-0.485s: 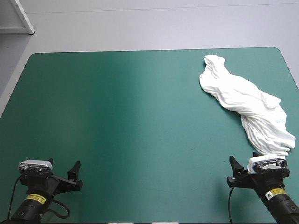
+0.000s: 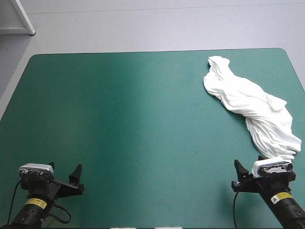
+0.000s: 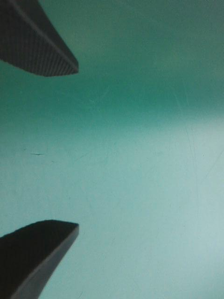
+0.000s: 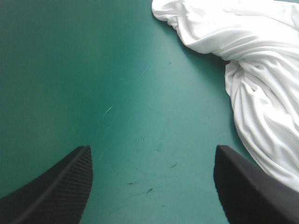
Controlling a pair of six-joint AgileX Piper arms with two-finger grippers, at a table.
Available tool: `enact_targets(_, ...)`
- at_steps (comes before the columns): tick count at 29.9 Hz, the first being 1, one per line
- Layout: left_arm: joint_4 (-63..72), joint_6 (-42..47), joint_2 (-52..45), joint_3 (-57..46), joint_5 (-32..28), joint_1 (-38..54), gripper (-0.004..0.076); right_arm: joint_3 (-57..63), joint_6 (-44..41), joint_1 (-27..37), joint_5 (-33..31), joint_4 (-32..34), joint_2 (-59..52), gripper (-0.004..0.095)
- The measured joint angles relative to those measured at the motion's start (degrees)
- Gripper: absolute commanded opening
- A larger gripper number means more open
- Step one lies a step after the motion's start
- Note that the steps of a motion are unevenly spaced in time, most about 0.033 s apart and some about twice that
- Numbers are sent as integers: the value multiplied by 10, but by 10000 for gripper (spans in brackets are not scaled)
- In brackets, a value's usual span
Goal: Fold the cloth
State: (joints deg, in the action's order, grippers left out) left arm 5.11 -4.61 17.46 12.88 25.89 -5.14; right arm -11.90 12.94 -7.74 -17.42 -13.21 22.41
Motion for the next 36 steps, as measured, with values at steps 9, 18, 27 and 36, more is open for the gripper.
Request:
enact_targets(9, 8, 10, 46, 95, 70, 0, 603, -173, -153, 0, -126, 231, 50, 674)
enact_targets(18, 22, 9, 154, 266, 180, 0, 603, -398, -223, 0, -235, 341, 302, 673)
enact_targets(27, 23, 8, 159, 327, 190, 0, 603, -586, -208, 47, -237, 271, 601, 673)
enact_targets(36, 29, 7, 159, 327, 201, 0, 603, -663, -151, 116, -253, 164, 783, 673)
